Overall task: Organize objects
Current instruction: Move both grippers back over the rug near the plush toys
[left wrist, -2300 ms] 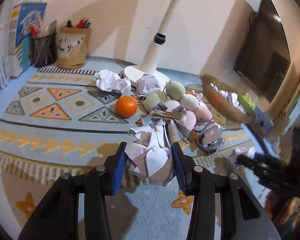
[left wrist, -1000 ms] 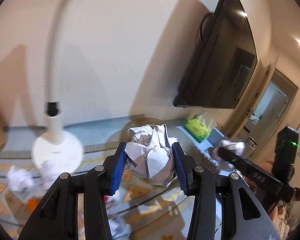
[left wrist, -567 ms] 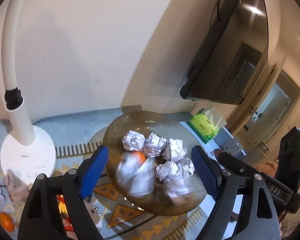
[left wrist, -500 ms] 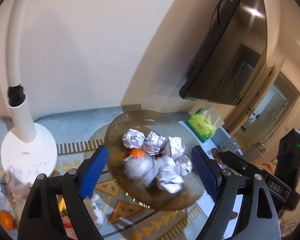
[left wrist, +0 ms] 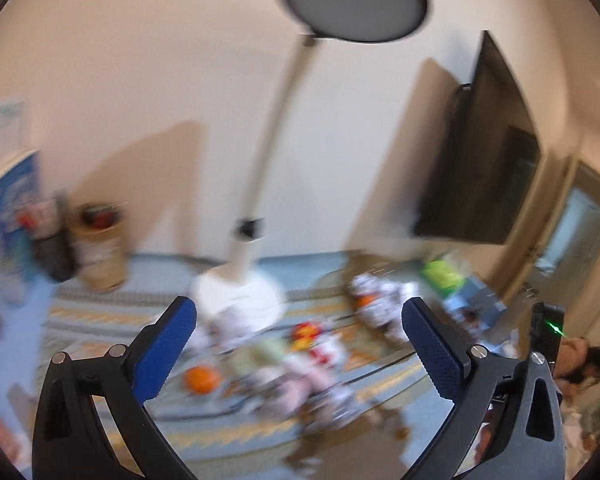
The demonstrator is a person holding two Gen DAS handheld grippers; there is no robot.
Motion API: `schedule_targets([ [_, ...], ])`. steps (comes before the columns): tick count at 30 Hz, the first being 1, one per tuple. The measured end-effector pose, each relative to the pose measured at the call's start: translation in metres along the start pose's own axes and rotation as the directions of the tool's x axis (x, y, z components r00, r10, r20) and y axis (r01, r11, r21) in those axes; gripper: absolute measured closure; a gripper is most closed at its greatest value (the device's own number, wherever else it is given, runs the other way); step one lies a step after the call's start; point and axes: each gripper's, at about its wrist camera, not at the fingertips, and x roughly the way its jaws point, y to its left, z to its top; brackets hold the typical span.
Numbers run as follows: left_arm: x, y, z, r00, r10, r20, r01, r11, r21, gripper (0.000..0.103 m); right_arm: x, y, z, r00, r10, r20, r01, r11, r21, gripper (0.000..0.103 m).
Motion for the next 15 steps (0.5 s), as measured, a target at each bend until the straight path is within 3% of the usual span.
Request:
schedule_targets([
  [3, 0.003, 0.044, -0.044, 0.99, 0.139, -0.015, -0.14, 0.99, -0.034, 0.001, 0.019, 0.026, -0.033, 0.999, 0.013, -0.034, -0.015, 0.998, -0.058, 0.008],
  [6, 0.038, 0.09, -0.096, 0.972, 0.218, -0.089, -0.225, 0.971, -0.076, 0.001, 0.041, 0.037, -0.067, 0.999, -0.032, -0.023, 0.029, 0.992, -0.123, 0.008],
  [9, 0.061, 0.122, -0.131, 0.964, 0.219, -0.151, -0.241, 0.96, -0.145, 0.002, 0.062, 0.035, -0.101, 0.999, -0.042, -0.011, 0.04, 0.991, -0.126, 0.008],
  [10, 0.067, 0.128, -0.133, 0.957, 0.203, -0.206, -0.242, 0.952, -0.186, 0.007, 0.067, 0.033, -0.106, 0.999, -0.044, -0.017, 0.042, 0.992, -0.115, 0.008],
  [11, 0.063, 0.129, -0.13, 0.966, 0.172, -0.193, -0.21, 0.958, -0.197, 0.006, 0.071, 0.032, -0.108, 0.997, -0.065, -0.035, 0.06, 0.992, -0.113, 0.008],
  [12, 0.055, 0.128, -0.13, 0.979, 0.158, -0.13, -0.181, 0.964, -0.194, 0.005, 0.073, 0.034, -0.106, 0.996, -0.081, -0.036, 0.076, 0.989, -0.123, 0.008],
  [13, 0.05, 0.126, -0.131, 0.975, 0.196, -0.104, -0.212, 0.961, -0.177, 0.004, 0.07, 0.035, -0.106, 0.996, -0.084, -0.011, 0.081, 0.987, -0.138, 0.003],
  [15, 0.053, 0.123, -0.133, 0.969, 0.209, -0.13, -0.229, 0.96, -0.16, 0.004, 0.069, 0.035, -0.108, 0.995, -0.099, -0.004, 0.098, 0.986, -0.139, 0.0],
])
